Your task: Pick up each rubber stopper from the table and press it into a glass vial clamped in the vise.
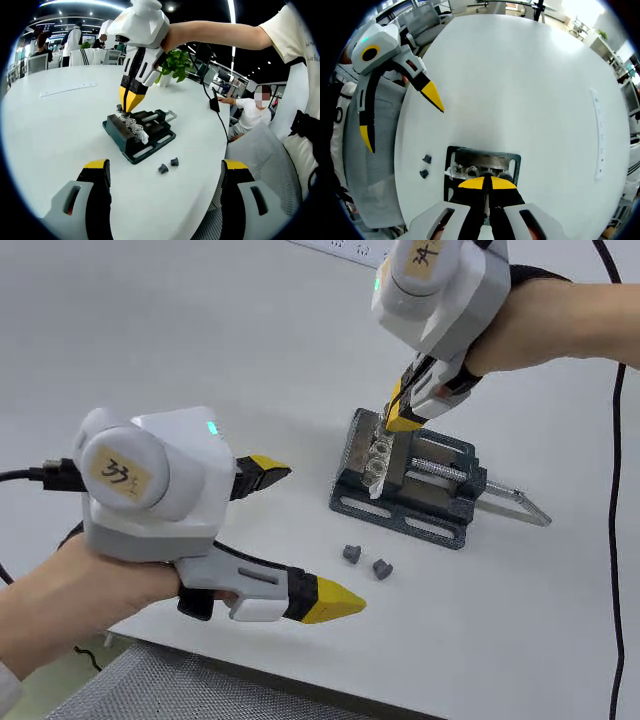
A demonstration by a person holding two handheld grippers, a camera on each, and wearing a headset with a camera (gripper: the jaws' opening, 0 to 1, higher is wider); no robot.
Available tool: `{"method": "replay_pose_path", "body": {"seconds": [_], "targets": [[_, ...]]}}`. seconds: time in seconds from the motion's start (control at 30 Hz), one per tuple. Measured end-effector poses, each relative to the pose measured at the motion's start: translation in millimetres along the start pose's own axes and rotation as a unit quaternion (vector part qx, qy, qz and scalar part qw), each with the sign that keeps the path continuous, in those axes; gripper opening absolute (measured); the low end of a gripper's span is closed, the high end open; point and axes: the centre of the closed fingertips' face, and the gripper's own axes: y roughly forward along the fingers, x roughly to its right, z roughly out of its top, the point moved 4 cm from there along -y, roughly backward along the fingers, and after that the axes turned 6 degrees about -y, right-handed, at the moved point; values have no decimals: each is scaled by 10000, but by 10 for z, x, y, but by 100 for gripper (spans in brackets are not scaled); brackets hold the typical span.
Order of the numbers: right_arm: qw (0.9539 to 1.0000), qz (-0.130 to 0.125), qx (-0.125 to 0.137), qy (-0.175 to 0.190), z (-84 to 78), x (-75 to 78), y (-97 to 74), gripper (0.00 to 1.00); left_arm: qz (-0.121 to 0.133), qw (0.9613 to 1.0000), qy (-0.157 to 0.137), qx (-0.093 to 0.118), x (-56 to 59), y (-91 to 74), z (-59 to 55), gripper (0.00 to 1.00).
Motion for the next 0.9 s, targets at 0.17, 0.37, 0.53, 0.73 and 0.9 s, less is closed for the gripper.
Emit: {"method": "replay_pose_path", "body": {"seconds": [0.17,0.37,0.53,0.73,0.9], "targets": [[9999,4,108,-18,-13,-1,-9,0,23,10000,6,27,-19,4,26,91],[9997,-43,223,37,-28,-37,-29,0,37,10000,12,18,-25,5,25,91],[9995,-92,292,-16,-29,-45,-31,0,40,10000,13,-17,-36,-3,8,91],[9984,-122,518,209,-32,-44,-47,3,40,10000,19,-37,-33,-11,13,91],[9968,-179,716,308,-48,-112,-86,13,55,10000,21,-45,-47,-14,18,91]]}}
